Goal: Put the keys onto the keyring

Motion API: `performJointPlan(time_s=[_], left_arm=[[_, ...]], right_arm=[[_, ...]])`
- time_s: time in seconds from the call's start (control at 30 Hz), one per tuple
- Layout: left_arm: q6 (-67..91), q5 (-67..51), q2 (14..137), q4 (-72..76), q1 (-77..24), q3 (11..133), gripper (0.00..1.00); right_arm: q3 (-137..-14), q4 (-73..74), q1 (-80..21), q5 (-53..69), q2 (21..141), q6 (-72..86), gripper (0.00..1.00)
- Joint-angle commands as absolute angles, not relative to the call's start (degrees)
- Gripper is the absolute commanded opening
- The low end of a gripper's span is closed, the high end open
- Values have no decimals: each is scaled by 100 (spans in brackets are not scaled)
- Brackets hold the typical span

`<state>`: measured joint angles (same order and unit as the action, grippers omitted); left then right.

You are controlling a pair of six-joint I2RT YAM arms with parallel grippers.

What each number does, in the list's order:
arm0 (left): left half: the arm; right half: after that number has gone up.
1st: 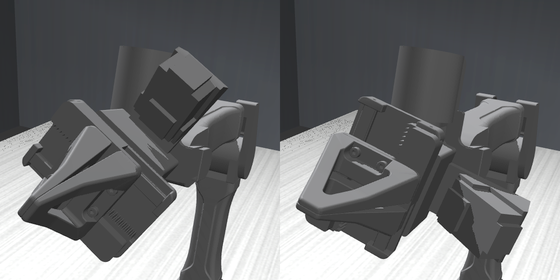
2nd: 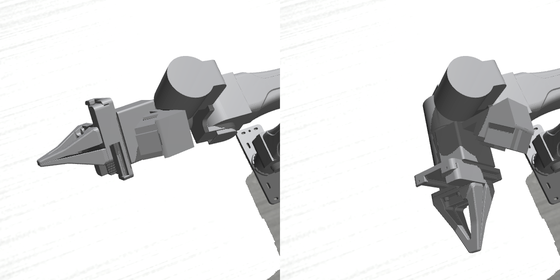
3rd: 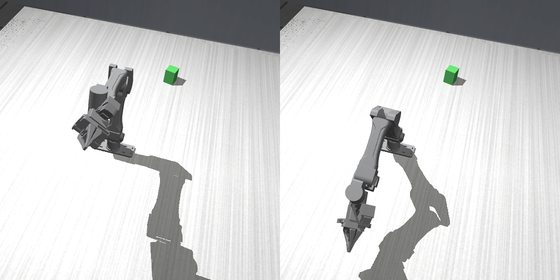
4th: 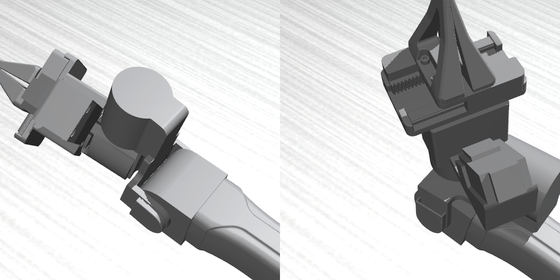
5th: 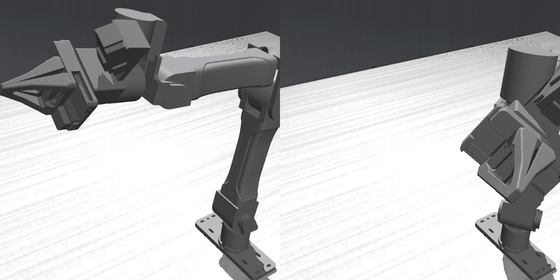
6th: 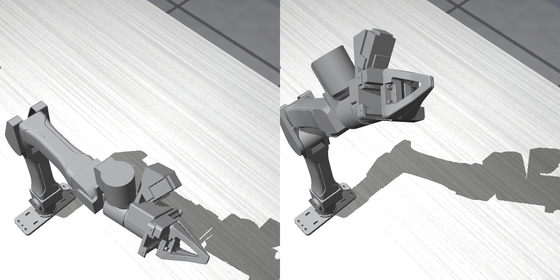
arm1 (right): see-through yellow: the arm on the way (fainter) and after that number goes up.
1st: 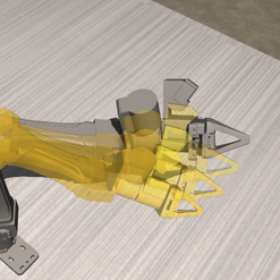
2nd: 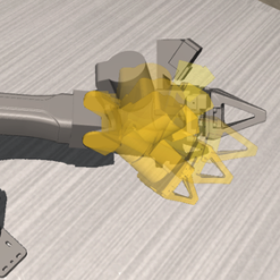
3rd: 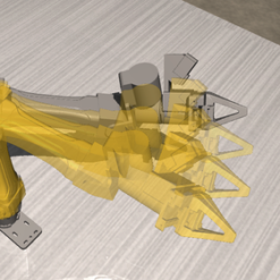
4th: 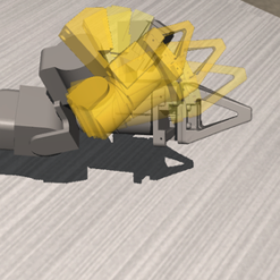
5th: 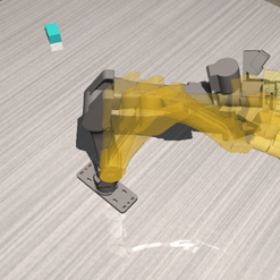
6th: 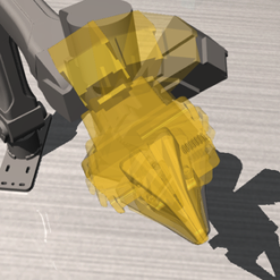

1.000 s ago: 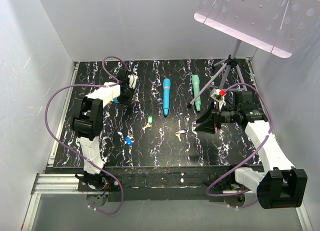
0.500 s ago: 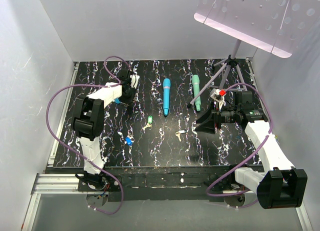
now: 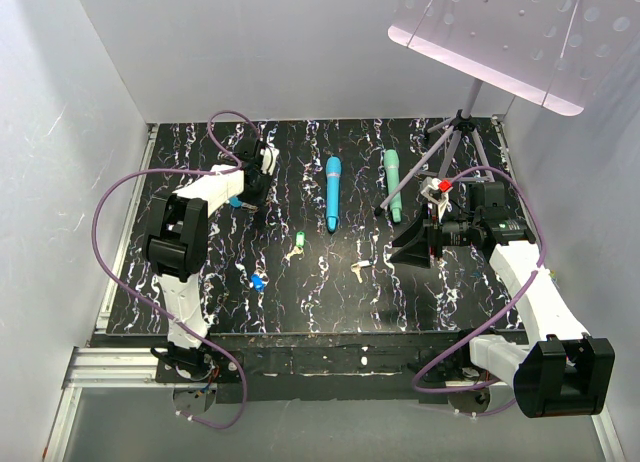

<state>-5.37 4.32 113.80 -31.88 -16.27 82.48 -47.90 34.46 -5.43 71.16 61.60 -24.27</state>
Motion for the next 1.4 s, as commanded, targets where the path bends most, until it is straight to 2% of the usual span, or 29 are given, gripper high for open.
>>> performJointPlan(time_s=[0.0, 0.37, 1.2, 1.37], left_arm=[[-545, 308, 11074, -3085, -1679, 8253, 24], [-562, 264, 11232, -3094, -1696, 8253, 18], [-554, 325, 11514, -3217, -1696, 8235, 16], [-545, 369, 11505, -3217, -1688, 8253, 9]], right_arm=[[-4931, 3454, -580, 7242, 6144, -2522, 63], [-4931, 3472, -580, 7242, 6144, -2522, 64], [-4939, 3472, -589, 7242, 6144, -2540, 63], [-4931, 3480, -589, 7251, 6144, -2540, 63]])
